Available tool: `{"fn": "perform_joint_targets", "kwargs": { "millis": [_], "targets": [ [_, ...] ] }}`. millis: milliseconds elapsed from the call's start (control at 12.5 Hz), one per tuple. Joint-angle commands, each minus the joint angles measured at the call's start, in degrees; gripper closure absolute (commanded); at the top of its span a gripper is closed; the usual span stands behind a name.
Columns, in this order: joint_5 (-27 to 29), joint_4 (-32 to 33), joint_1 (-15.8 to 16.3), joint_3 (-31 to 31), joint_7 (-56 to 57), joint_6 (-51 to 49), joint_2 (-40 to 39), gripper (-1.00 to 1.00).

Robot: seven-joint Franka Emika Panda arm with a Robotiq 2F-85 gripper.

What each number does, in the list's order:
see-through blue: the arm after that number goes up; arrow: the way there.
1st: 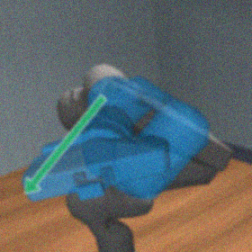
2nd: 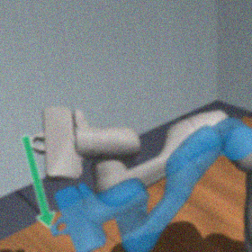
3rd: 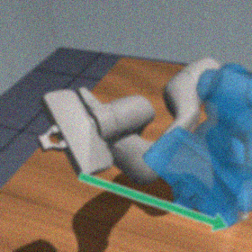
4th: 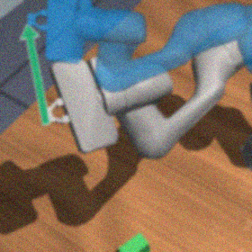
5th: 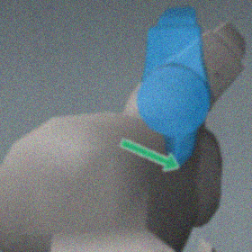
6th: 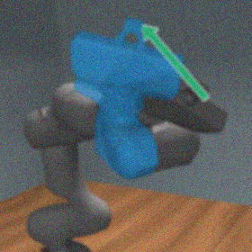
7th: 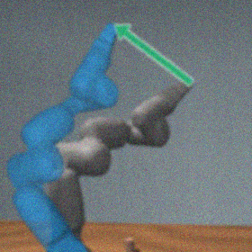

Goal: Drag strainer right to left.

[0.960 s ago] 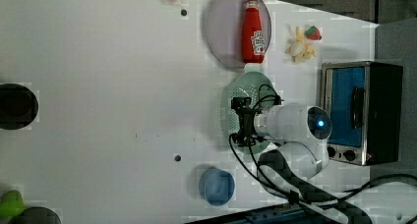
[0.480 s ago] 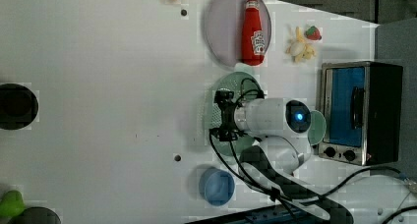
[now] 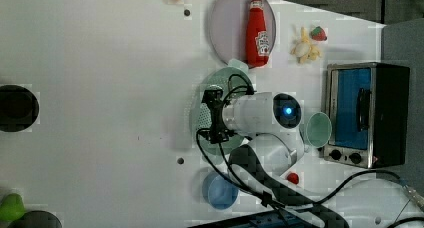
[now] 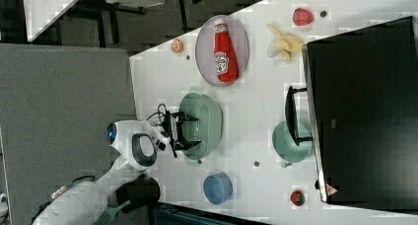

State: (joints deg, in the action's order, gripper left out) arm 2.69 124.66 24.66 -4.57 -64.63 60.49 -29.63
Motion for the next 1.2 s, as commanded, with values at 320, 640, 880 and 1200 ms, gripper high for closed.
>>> {"fn": "perform_joint_targets", "kwargs": {
  "millis": [320, 640, 880, 1200],
  "targets": [
    [4.01, -9.92, 6.61, -0.93, -9.36, -1.85, -5.33, -1.0],
    [4.13, -14.99, 9.98, -0.97, -15.7, -1.92, -8.39, -1.0],
    [5.26, -17.91, 12.09, -1.02, -16.0, -1.91, -10.27, -1.0],
    [6.73, -20.86, 13.96, -0.86, -16.11, -1.9, -11.68, -1.0]
  ]
}}
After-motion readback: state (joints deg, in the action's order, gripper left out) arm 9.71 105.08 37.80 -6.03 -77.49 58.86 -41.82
